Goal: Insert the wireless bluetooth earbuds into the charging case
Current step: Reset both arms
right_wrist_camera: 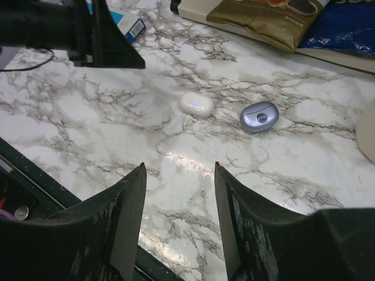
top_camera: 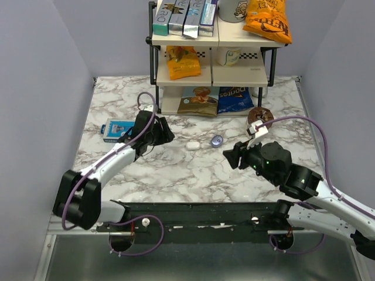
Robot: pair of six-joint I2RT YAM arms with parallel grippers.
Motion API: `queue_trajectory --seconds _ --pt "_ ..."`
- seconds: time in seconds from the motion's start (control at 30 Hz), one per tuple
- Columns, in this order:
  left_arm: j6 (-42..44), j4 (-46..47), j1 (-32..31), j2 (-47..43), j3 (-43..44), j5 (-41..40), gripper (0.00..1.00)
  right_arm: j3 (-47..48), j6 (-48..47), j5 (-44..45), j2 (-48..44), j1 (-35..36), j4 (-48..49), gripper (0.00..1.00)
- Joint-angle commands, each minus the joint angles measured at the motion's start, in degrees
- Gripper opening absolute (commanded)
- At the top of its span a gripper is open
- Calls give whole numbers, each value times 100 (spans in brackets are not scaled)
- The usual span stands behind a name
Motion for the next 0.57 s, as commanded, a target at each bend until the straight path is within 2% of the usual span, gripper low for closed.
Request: queue_trajectory --seconds 0.0,0.03,0.07,0.17,0.23,0.4,0.53 --pt "-225 -1281 -11 -811 306 -1593 86 -115 -31 345 -36 17 134 59" --pt "-427 -1578 -20 -890 332 -1855 99 -98 -40 441 -1 17 134 59" --pt "-716 -1790 -37 -952 454 -2241 99 -72 -49 494 25 26 134 59" --pt "-1008 -2581 -90 -830 936 -2612 99 60 -101 609 166 17 99 59" --pt "-870 -2898 -169 -750 1140 -2596 99 87 -119 635 201 17 108 59" --pt "-816 -2882 -283 -890 1062 -2781 98 104 -101 627 236 26 125 59" --pt "-561 -2294 -336 -1338 623 -2641 98 52 -110 723 175 17 117 59"
